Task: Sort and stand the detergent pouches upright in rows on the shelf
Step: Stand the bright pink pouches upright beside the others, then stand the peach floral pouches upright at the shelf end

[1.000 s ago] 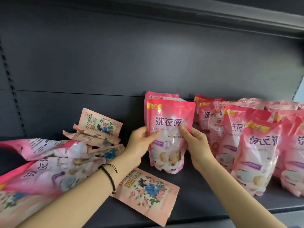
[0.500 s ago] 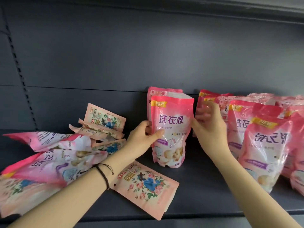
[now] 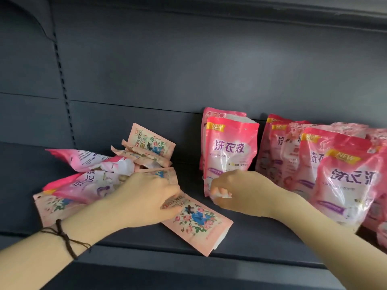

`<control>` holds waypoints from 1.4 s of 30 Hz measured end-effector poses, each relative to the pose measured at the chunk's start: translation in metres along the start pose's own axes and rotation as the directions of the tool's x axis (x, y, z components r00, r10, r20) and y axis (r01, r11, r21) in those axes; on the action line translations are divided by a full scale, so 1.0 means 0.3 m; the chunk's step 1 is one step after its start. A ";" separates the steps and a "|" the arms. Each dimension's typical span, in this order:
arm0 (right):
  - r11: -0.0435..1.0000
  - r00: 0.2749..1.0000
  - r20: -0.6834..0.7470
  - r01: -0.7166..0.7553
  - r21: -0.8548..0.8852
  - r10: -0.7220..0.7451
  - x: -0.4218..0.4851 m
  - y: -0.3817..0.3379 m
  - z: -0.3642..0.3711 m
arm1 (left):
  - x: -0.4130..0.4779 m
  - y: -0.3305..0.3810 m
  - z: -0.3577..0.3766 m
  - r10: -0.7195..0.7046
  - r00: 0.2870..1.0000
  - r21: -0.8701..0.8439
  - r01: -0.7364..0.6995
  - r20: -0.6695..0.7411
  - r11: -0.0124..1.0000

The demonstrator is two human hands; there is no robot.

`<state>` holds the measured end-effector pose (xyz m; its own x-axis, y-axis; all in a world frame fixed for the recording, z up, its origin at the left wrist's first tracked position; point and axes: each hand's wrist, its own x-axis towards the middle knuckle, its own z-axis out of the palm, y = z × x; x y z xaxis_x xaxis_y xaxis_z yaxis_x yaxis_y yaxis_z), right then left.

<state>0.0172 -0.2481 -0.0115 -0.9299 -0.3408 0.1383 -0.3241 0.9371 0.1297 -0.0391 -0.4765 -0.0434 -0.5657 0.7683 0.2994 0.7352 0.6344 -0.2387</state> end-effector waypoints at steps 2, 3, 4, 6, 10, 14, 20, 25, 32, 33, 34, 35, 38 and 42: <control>1.000 0.998 0.062 0.014 0.009 -0.015 0.027 -0.021 0.025 | -0.035 0.003 0.014 -0.004 1.000 0.040 0.003 0.026 0.999; 1.000 0.996 0.091 0.020 -0.013 -0.019 0.043 -0.028 0.039 | -0.051 0.006 0.018 -0.009 0.999 0.064 0.006 0.044 0.998; 0.999 0.993 0.115 0.025 -0.047 -0.020 0.061 -0.033 0.052 | -0.066 0.007 0.020 -0.015 0.998 0.085 0.010 0.061 0.996; 0.996 0.986 0.168 0.000 -0.084 0.014 0.098 -0.047 0.074 | -0.087 0.004 0.025 -0.047 0.996 0.091 0.040 0.076 0.995; 0.967 0.911 0.356 -0.247 0.070 0.207 0.162 -0.086 0.115 | -0.104 0.013 0.058 -0.151 0.988 -0.029 0.151 -0.015 0.988; 0.893 0.879 0.315 -0.421 0.160 0.358 0.201 -0.106 0.153 | -0.096 0.025 0.103 -0.275 0.958 -0.172 0.259 -0.076 0.950; 0.637 0.853 0.237 -0.508 0.579 0.465 0.168 -0.130 0.162 | -0.104 0.021 0.117 -0.370 0.923 -0.270 0.331 -0.108 0.904; 0.262 0.796 0.068 -0.276 0.925 0.602 0.064 -0.129 0.123 | -0.092 0.039 0.107 -0.491 0.860 -0.542 0.350 -0.137 0.764; 0.018 0.704 -0.083 0.099 0.995 0.705 -0.034 -0.089 0.124 | 0.063 0.195 0.104 -0.543 0.823 -0.986 0.117 0.165 -0.122; 0.019 0.683 -0.092 0.114 0.993 0.725 -0.045 -0.076 0.132 | 0.081 0.214 0.107 -0.559 0.816 -0.988 0.095 0.147 -0.122; 0.021 0.663 -0.100 0.126 0.992 0.742 -0.057 -0.060 0.141 | 0.097 0.230 0.112 -0.569 0.812 -0.990 0.078 0.133 -0.120; 0.030 0.649 -0.113 0.138 0.990 0.752 -0.071 -0.044 0.146 | 0.111 0.245 0.116 -0.567 0.815 -0.992 0.065 0.117 -0.111; 0.094 0.628 -0.160 0.138 0.986 0.762 -0.111 0.016 0.177 | 0.149 0.283 0.135 -0.545 0.834 -0.996 0.068 0.089 -0.058; 0.288 0.658 -0.200 -0.028 0.957 0.726 -0.159 0.091 0.218 | 0.177 0.309 0.163 -0.505 0.860 -0.993 0.109 0.072 0.044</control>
<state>0.0414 -0.2012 -0.0788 -0.8124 0.4412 0.3812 -0.2341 0.3519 -0.9063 -0.0194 -0.3727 -0.0949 -0.8846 0.3471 0.3115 0.3414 0.0270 0.9395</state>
